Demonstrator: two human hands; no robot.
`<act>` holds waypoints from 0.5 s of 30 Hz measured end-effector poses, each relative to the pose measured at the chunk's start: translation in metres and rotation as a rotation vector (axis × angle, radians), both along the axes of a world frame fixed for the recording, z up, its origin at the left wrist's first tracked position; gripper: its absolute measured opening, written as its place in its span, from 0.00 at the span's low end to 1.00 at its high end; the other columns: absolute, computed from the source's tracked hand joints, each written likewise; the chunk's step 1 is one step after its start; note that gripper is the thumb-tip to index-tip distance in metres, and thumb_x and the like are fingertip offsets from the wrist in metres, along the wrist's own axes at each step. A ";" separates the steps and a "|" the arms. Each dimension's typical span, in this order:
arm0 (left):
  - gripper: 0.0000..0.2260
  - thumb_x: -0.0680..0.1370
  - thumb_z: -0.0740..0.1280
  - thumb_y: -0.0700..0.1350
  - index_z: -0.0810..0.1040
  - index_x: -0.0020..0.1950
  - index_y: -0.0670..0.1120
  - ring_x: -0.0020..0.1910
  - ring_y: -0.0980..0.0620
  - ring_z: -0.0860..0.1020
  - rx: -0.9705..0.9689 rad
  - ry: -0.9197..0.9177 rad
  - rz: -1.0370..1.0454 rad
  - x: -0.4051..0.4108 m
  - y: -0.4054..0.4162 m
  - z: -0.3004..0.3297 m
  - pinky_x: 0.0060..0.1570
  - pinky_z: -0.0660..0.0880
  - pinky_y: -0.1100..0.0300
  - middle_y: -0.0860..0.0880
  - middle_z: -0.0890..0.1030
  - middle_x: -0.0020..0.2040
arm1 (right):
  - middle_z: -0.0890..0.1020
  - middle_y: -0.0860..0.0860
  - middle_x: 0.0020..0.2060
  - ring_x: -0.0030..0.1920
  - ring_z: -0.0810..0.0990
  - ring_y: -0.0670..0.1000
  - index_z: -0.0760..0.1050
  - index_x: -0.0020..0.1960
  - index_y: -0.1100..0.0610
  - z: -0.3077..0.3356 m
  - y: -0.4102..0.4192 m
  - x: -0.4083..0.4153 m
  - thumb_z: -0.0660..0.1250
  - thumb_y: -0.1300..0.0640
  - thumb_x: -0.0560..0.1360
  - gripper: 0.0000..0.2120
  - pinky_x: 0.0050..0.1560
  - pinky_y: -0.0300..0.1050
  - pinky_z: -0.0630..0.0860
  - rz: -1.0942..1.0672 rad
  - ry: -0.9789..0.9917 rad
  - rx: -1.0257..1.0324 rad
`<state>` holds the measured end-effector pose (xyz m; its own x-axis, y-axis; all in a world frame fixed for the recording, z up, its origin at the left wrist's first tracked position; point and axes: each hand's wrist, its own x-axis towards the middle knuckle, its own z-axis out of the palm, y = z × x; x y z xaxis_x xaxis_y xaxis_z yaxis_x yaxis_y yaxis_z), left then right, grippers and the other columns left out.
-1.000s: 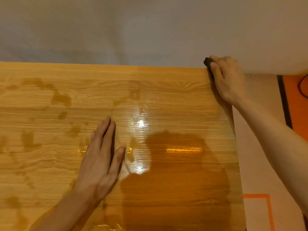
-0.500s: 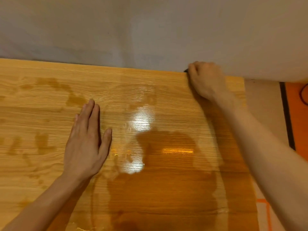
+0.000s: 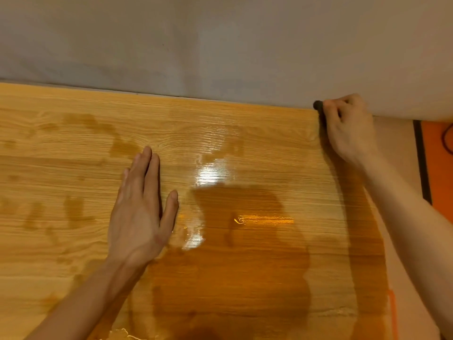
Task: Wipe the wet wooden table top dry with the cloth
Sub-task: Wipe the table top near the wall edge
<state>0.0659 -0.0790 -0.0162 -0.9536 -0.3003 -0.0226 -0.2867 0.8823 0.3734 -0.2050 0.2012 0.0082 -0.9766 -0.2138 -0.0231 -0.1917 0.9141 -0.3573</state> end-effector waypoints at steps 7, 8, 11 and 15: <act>0.31 0.84 0.54 0.53 0.55 0.82 0.37 0.83 0.45 0.51 0.003 0.034 0.003 -0.001 -0.001 -0.003 0.81 0.45 0.54 0.41 0.54 0.83 | 0.81 0.62 0.52 0.54 0.76 0.64 0.81 0.52 0.59 -0.005 -0.155 0.031 0.53 0.51 0.82 0.20 0.54 0.54 0.70 0.145 -0.025 -0.002; 0.31 0.84 0.54 0.53 0.55 0.82 0.37 0.83 0.45 0.50 0.004 0.031 0.003 -0.002 -0.001 -0.003 0.81 0.44 0.54 0.41 0.54 0.83 | 0.82 0.61 0.52 0.54 0.76 0.63 0.81 0.52 0.59 -0.006 -0.184 0.038 0.52 0.51 0.82 0.20 0.54 0.52 0.70 0.177 -0.022 -0.004; 0.31 0.84 0.54 0.54 0.54 0.82 0.38 0.83 0.48 0.48 -0.010 0.018 0.001 -0.004 -0.002 -0.004 0.81 0.40 0.57 0.43 0.52 0.84 | 0.82 0.56 0.53 0.56 0.75 0.58 0.81 0.51 0.58 -0.007 -0.253 0.059 0.51 0.52 0.83 0.21 0.55 0.49 0.68 0.247 -0.008 0.003; 0.31 0.84 0.56 0.52 0.54 0.82 0.38 0.83 0.49 0.48 0.016 0.039 0.004 -0.002 -0.001 -0.004 0.81 0.41 0.57 0.43 0.52 0.84 | 0.83 0.56 0.51 0.53 0.78 0.60 0.81 0.48 0.56 -0.010 -0.250 0.055 0.53 0.46 0.81 0.21 0.46 0.48 0.68 0.303 -0.065 -0.042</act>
<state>0.0635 -0.0805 -0.0206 -0.9525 -0.3043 0.0097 -0.2755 0.8750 0.3981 -0.1502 -0.0486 -0.0016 -0.8648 -0.4974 -0.0680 -0.4292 0.8028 -0.4139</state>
